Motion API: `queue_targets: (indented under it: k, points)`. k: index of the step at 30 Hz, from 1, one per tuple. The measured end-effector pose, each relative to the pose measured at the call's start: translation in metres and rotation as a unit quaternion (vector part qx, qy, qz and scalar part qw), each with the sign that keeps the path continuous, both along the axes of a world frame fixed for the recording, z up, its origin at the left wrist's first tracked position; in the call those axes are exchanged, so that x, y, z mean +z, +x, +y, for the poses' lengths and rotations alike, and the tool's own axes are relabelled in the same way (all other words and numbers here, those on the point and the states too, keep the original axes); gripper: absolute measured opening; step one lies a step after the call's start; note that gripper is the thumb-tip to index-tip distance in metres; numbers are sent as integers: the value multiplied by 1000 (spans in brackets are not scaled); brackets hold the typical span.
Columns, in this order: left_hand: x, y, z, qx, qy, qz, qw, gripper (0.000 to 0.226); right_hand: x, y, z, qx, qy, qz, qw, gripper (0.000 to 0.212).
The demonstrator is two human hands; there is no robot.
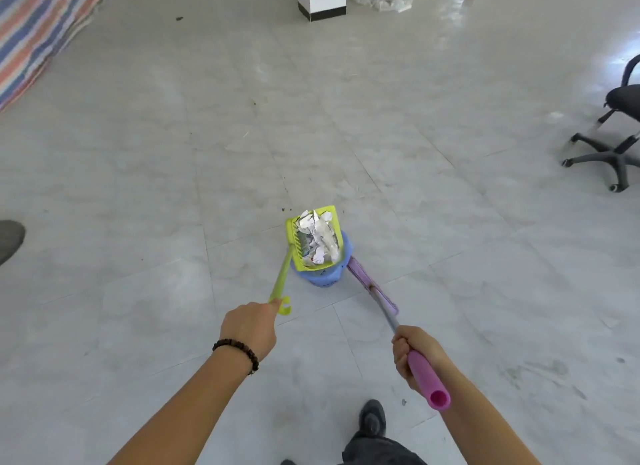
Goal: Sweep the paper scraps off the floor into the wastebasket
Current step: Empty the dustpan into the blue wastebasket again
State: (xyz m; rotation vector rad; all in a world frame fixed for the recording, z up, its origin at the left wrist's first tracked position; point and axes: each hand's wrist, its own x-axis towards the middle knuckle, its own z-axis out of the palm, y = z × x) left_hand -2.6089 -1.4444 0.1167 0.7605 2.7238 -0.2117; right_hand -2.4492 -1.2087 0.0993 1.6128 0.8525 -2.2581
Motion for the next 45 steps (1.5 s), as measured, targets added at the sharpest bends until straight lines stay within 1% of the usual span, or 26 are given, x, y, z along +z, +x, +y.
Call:
queue_targets:
  k: [3,6,7,8,9,10,12,14,17,21,22,23,24,25,27,29,31,34,35,36,37,38,39,40,41,45]
  points:
    - [-4,0,25,46,29,-17,998,54,-7,-7,25,0,-15,6,1000,23]
    - [-2,-6,38,92,70,-40,993,42,-13,-7,45,-17,-33,11,999,23]
    - [-1,-11,41,111,85,-62,988,37,-14,-7,49,-19,-35,11,999,23]
    - [2,-16,43,145,113,-104,977,31,-15,-6,53,-20,-35,11,999,23]
    - [5,-22,46,204,155,-170,952,26,-15,-6,56,-21,-35,10,999,23]
    - [8,-28,49,280,207,-245,905,25,-16,-6,59,-21,-36,9,999,23]
    - [8,-40,51,408,280,-370,786,27,-18,-5,61,-20,-37,7,999,22]
    - [1,-46,50,471,318,-447,691,20,-20,-4,60,-18,-39,4,999,22]
    - [-17,-47,51,520,387,-518,558,10,-22,-4,52,-10,-39,-3,999,23]
    - [-41,-41,53,548,494,-566,368,10,-23,-9,35,-25,-58,-7,998,24]
    - [-46,-40,53,546,515,-576,325,13,-23,-11,30,-41,-69,-3,997,24]
    - [-50,-39,53,542,528,-584,296,16,-23,-12,26,-62,-82,3,995,24]
    - [-53,-38,54,538,533,-587,285,18,-23,-14,21,-89,-96,11,991,24]
    - [-55,-38,55,537,532,-587,288,18,-23,-16,18,-115,-109,20,987,24]
    - [-56,-38,56,540,519,-585,311,17,-23,-20,10,-148,-122,30,981,23]
    - [-55,-39,53,539,501,-589,334,17,-23,-22,1,-142,-118,26,982,22]
    - [-54,-44,47,531,476,-598,367,18,-24,-25,-8,-118,-107,15,987,20]
    - [-55,-51,38,504,437,-604,436,15,-27,-32,-18,-106,-101,5,989,19]
    - [-55,-53,37,496,429,-608,447,14,-28,-35,-20,-112,-100,5,989,18]
    - [-53,-55,35,492,430,-614,443,10,-28,-39,-22,-121,-101,7,987,18]
    - [-52,-57,34,493,440,-621,422,6,-28,-42,-24,-131,-103,10,986,17]
    - [-50,-59,33,500,454,-625,391,6,-28,-46,-25,-141,-105,14,984,17]
    - [-50,-62,32,508,468,-626,362,11,-28,-50,-27,-150,-105,19,983,16]
    - [-51,-66,30,513,476,-627,342,16,-28,-53,-29,-159,-104,23,982,16]
    - [-52,-69,27,514,478,-629,333,20,-28,-57,-31,-168,-103,27,980,16]
    - [-55,-81,17,506,487,-640,313,34,-31,-63,-35,-190,-109,39,975,15]
